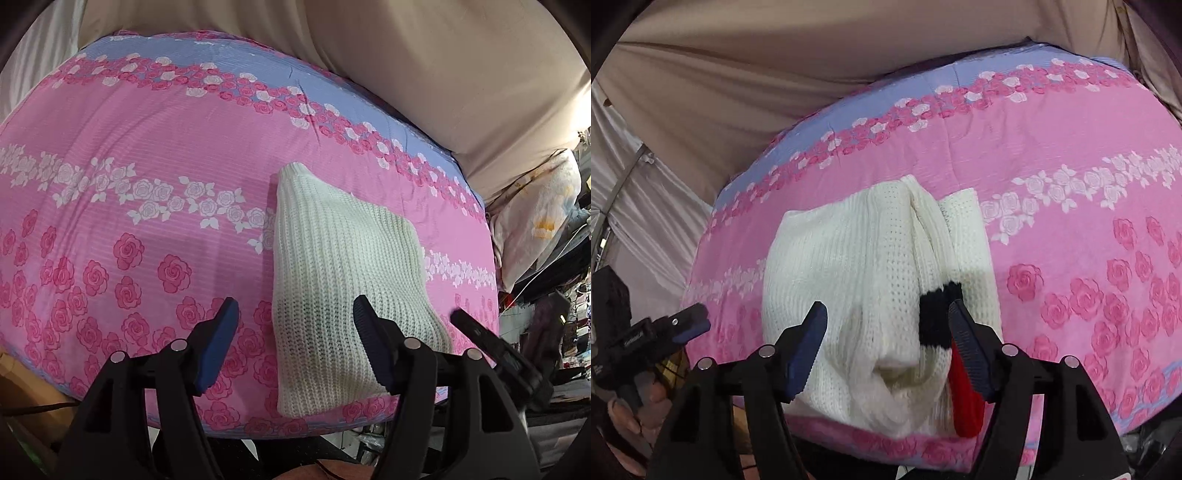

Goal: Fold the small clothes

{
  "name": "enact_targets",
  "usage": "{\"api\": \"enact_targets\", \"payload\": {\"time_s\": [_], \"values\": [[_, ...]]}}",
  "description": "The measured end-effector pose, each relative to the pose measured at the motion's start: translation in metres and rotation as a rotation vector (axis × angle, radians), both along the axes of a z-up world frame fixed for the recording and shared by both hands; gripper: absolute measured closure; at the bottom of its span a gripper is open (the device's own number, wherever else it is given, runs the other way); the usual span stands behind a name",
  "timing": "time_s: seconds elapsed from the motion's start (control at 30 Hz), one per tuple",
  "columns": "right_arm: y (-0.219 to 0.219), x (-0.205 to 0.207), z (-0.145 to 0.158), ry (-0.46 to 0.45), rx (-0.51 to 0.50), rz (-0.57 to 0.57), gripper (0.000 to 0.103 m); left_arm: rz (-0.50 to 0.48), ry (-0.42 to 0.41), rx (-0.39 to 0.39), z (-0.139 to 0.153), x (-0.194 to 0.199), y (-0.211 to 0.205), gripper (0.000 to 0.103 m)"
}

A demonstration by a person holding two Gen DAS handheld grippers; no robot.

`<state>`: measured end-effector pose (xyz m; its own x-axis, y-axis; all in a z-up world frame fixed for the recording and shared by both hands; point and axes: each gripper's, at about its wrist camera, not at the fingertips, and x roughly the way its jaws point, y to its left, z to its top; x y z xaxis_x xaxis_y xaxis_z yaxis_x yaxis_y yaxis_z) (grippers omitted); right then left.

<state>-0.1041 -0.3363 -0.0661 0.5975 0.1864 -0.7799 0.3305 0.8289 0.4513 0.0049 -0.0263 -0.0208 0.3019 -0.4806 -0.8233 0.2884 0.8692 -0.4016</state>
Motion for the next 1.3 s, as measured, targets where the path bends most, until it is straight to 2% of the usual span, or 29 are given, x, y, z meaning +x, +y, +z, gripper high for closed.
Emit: {"api": "enact_targets", "payload": {"time_s": [0.17,0.2,0.23,0.3,0.43,0.5,0.57,0.6,0.63,0.7,0.73,0.8,0.87,1.0,1.1,1.2,1.3], "values": [[0.0,0.025,-0.039,0.075,0.094,0.0,0.036,0.03,-0.004,0.008,0.001,-0.003,0.009,0.041],[0.003,0.024,-0.042,0.077,0.101,0.004,0.048,0.038,0.0,0.007,0.001,-0.003,0.012,0.041],[0.007,0.025,-0.041,0.079,0.097,0.009,0.076,0.046,0.005,0.006,0.0,-0.003,0.014,0.041],[0.015,0.026,-0.027,0.05,0.101,0.032,0.083,0.058,0.01,0.006,-0.002,-0.002,0.018,0.041],[0.02,0.011,0.046,-0.108,0.038,0.026,0.085,0.06,-0.009,0.001,0.004,0.001,0.015,0.041],[0.014,-0.004,0.065,-0.135,-0.009,-0.003,0.085,0.034,-0.025,-0.003,0.007,0.001,0.009,0.041],[0.004,-0.019,0.055,-0.083,-0.084,-0.046,0.085,0.01,-0.027,-0.004,0.007,0.001,0.002,0.041],[-0.002,-0.021,0.039,-0.038,-0.097,-0.058,0.085,-0.002,-0.021,-0.007,0.006,0.001,-0.001,0.041],[-0.008,-0.022,0.01,0.035,-0.079,-0.06,0.084,-0.014,-0.01,-0.011,0.003,0.001,-0.006,0.041],[-0.018,-0.026,-0.042,0.146,-0.007,-0.074,0.082,-0.033,0.006,-0.018,-0.001,0.001,-0.013,0.041],[-0.021,-0.033,-0.046,0.112,0.045,-0.102,0.078,-0.042,0.012,-0.013,-0.002,0.002,-0.018,0.041],[-0.027,-0.045,-0.032,0.031,0.118,-0.15,0.073,-0.059,0.006,-0.007,0.0,0.001,-0.023,0.041],[-0.029,-0.056,-0.014,-0.014,0.125,-0.16,0.071,-0.077,0.007,-0.007,-0.001,-0.001,-0.029,0.04],[-0.024,-0.07,-0.01,0.008,0.102,-0.123,0.052,-0.098,0.065,-0.018,-0.013,-0.001,-0.043,0.039],[-0.023,-0.07,-0.021,0.028,0.112,-0.128,0.047,-0.095,0.061,-0.02,-0.021,0.002,-0.057,0.038],[-0.032,-0.051,-0.035,0.022,0.139,-0.154,0.038,-0.097,0.069,-0.014,-0.037,0.014,-0.076,0.033],[-0.041,-0.029,-0.057,0.042,0.184,-0.156,0.038,-0.114,0.12,0.028,-0.062,0.03,-0.098,0.033]]}}
